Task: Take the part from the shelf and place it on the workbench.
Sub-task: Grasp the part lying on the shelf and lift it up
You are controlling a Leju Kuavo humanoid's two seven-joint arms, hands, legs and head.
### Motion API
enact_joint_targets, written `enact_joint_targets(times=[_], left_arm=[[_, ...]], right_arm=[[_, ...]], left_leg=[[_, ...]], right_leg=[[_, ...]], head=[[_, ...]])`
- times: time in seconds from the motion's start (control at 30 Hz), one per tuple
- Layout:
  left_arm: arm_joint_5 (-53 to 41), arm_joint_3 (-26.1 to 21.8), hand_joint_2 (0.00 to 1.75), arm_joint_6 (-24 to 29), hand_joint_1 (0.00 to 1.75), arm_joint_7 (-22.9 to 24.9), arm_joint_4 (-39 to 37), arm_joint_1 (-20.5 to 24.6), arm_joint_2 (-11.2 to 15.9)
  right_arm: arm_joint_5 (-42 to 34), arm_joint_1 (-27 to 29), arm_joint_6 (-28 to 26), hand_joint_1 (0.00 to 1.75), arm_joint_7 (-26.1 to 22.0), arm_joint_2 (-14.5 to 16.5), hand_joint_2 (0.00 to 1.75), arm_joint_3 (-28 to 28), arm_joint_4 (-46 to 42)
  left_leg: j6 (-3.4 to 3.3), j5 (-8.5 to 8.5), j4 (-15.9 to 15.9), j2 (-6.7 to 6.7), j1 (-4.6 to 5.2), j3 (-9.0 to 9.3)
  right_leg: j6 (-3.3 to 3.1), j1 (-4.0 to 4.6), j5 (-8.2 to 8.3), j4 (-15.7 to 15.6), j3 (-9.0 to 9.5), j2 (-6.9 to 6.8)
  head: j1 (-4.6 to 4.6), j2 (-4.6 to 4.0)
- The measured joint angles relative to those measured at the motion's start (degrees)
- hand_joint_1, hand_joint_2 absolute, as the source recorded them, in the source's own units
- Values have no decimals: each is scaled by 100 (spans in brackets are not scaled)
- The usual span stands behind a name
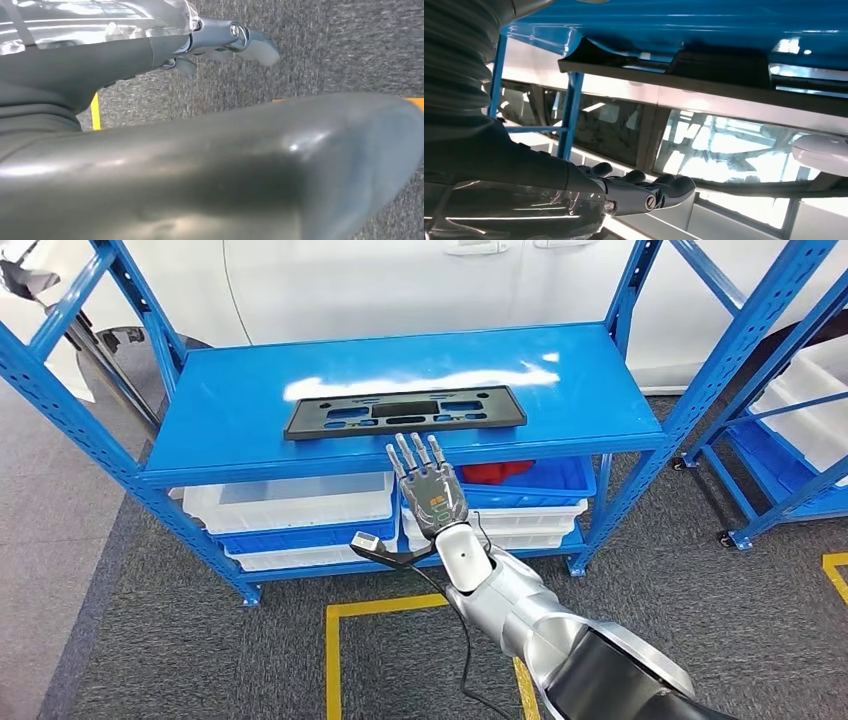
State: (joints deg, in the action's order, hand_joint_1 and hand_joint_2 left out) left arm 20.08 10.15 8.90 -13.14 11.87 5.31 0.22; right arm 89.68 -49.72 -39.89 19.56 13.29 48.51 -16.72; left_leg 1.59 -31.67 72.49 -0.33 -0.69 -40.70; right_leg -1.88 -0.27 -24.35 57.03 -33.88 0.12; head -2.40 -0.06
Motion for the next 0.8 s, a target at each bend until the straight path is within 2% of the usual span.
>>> enact_joint_targets(times=[0.03,0.07,0.13,0.17,0.2,0.23,0.33,0.37,0.4,0.47,0.5,0.53,0.57,0.6,0.63,0.67,0.7,0.73,0.8], left_arm=[[0,-2,0,2,0,0,0,-6,1],[1,-4,0,3,0,0,0,-11,1],[1,-7,0,4,0,-3,0,-13,3],[1,-7,0,4,0,-6,-1,-10,3],[1,-8,0,3,0,-9,-1,-5,3],[1,-8,0,3,0,-10,-2,-2,2],[2,-9,0,1,0,-13,-1,-13,-1],[3,-10,0,0,0,-18,-1,-16,-2],[4,-11,0,-1,0,-22,0,-14,-2],[10,-15,0,-1,0,-33,-1,-10,1],[13,-16,0,-1,0,-37,-2,-13,2],[15,-17,0,-2,0,-40,-2,-20,1],[16,-18,0,-2,0,-43,-2,-27,1],[16,-19,0,-3,0,-44,-2,-31,0],[16,-19,0,-3,0,-45,-2,-34,-2],[16,-19,0,-3,0,-46,-2,-32,-3],[16,-20,0,-3,0,-49,-2,-30,-4],[17,-21,0,-3,0,-52,-2,-30,-4],[18,-27,0,-3,0,-60,-2,-30,-4]], right_arm=[[0,7,0,0,-16,5,175,-1,0],[0,12,0,0,-25,10,175,-1,0],[0,13,0,0,-34,26,175,-1,0],[0,9,-1,0,-37,35,175,-1,0],[0,5,-1,0,-38,45,175,-1,0],[0,2,-2,0,-40,52,175,-1,0],[0,-1,-3,0,-51,66,175,-1,-2],[0,-7,-4,0,-53,70,175,-2,-3],[0,-10,-5,0,-54,74,175,-2,-4],[0,1,-7,0,-54,75,175,-3,0],[0,17,-7,0,-54,74,175,-3,5],[0,33,-7,0,-54,73,175,-3,11],[0,44,-7,0,-54,73,175,-3,15],[0,48,-7,0,-54,73,175,-3,17],[0,48,-7,0,-54,74,175,-3,17],[0,42,-7,0,-54,74,175,-3,17],[0,36,-7,0,-54,75,175,-3,17],[0,34,-7,0,-54,75,175,-3,17],[0,33,-8,0,-54,75,175,-3,18]], left_leg=[[21,21,150,0,-15,-115],[34,153,76,1,-28,-119],[36,611,-634,7,-49,161],[22,775,-1024,10,-46,341],[-5,864,-1302,10,-40,469],[-38,873,-1440,8,-31,531],[-144,823,-1480,-4,-32,562],[-179,815,-1495,-3,-41,580],[-211,808,-1510,-2,-52,600],[-258,780,-1511,2,-44,617],[-268,766,-1506,2,-39,624],[-271,748,-1501,0,-37,635],[-267,727,-1495,-4,-36,654],[-258,701,-1489,-9,-36,686],[-244,671,-1485,-14,-35,724],[-224,639,-1477,-18,-25,757],[-199,610,-1471,-20,-15,779],[-171,588,-1470,-20,-6,790],[-110,558,-1485,-16,1,808]], right_leg=[[4,-1,-19,2,19,2],[12,-3,-40,5,44,6],[48,-6,-100,14,114,11],[76,7,-133,30,137,15],[105,19,-158,41,147,17],[135,32,-175,48,146,19],[227,31,-228,71,147,16],[256,24,-299,176,107,15],[280,17,-418,403,1,15],[304,-1,-733,1170,-411,14],[311,-6,-836,1538,-636,14],[313,-9,-840,1747,-792,13],[308,-9,-731,1738,-842,13],[293,-8,-515,1490,-770,13],[268,-5,-248,1082,-611,13],[243,6,-54,681,-437,13],[219,19,69,362,-299,13],[200,33,102,185,-225,16],[160,42,54,115,-200,27]], head=[[0,0],[0,0],[1,-1],[1,-1],[1,0],[1,0],[2,0],[2,0],[2,0],[2,0],[2,-1],[2,-1],[2,0],[2,0],[2,0],[2,0],[2,-1],[2,0],[1,0]])
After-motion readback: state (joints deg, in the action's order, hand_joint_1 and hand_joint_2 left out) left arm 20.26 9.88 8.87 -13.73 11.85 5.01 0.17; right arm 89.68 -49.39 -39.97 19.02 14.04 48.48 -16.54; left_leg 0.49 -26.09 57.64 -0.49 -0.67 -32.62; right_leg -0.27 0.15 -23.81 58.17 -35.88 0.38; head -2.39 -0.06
